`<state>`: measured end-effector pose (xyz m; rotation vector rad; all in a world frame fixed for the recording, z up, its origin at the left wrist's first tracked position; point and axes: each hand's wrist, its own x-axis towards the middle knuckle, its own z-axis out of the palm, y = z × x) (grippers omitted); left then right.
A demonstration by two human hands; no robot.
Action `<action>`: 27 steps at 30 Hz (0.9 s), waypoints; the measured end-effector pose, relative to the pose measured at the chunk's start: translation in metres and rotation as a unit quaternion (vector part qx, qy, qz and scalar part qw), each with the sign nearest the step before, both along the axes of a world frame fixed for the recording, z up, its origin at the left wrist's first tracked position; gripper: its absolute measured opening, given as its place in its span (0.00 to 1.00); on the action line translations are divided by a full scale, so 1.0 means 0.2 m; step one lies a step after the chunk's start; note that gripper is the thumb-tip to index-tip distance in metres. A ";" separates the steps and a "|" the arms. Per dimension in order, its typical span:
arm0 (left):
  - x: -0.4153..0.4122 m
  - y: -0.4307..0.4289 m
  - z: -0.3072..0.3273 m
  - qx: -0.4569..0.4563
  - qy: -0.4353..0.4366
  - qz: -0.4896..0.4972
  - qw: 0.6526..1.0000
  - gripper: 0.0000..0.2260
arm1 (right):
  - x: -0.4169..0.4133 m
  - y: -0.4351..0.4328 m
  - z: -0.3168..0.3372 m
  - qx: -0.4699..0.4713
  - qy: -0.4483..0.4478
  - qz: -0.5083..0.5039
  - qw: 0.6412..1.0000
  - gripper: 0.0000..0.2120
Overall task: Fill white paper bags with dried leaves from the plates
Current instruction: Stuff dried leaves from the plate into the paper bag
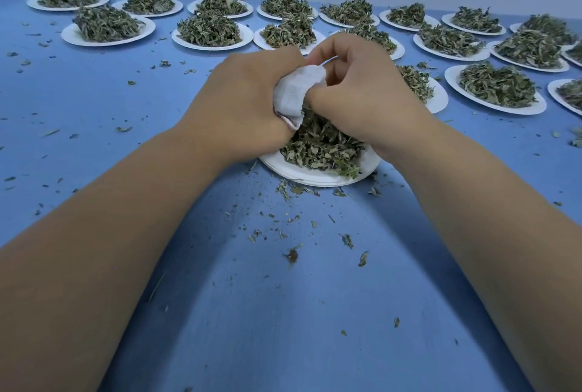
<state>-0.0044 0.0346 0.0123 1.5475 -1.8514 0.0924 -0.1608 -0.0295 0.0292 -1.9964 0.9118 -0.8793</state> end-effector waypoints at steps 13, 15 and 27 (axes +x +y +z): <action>0.14 0.04 -0.01 0.077 0.020 0.079 0.994 0.15 | -0.24 -0.05 0.08 -0.105 0.336 0.139 0.925 0.26; 0.13 0.03 -0.01 0.099 -0.005 0.084 0.992 0.14 | -0.22 -0.05 0.05 -0.142 0.338 0.120 0.922 0.24; 0.07 0.00 -0.02 0.096 -0.063 0.081 0.990 0.07 | -0.14 0.03 0.09 -0.241 0.163 0.054 0.955 0.07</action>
